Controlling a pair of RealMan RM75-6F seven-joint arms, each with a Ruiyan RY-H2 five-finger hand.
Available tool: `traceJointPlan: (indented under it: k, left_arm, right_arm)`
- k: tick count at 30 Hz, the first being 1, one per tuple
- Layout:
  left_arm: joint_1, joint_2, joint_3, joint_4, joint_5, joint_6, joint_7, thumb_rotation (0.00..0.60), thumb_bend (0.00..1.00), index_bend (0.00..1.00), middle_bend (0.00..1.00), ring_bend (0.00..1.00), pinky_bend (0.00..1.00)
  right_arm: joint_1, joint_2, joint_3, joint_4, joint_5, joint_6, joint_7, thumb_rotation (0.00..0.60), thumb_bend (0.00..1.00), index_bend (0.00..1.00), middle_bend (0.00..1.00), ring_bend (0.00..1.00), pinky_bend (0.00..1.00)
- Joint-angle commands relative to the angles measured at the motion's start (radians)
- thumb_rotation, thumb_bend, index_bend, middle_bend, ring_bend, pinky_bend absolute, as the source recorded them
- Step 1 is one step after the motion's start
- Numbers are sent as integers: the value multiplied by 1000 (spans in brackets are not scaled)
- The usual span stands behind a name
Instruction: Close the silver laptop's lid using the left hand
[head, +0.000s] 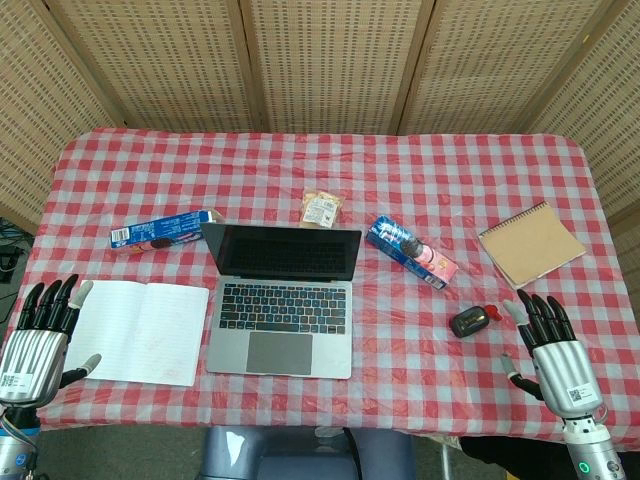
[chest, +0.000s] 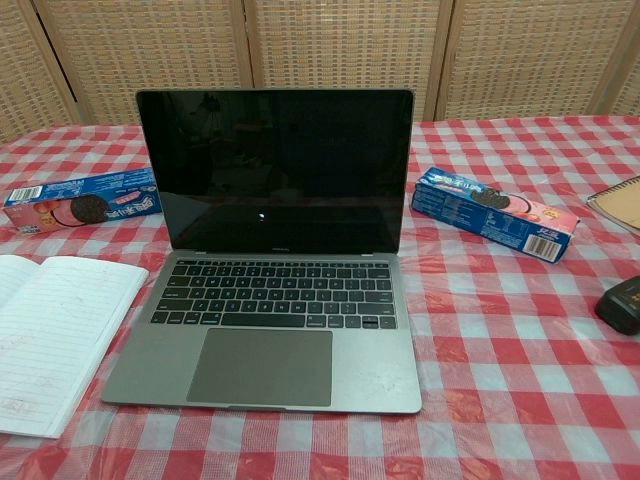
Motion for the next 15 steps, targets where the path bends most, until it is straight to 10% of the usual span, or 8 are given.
traceJointPlan:
  k: [1,15]
  left_arm:
    - [0,1,1,-1,-2,-2,0,600,49,0,0,0,0]
    - [-4,8,2,-6,1,-5,-15,600,53,0,0,0,0]
  right_arm:
    - [1,-1,-1,0,1,-4,0,600,583,0,0,0,0]
    - [-4,5,0,-6,-4,9,12,600,589,0,0,0,0]
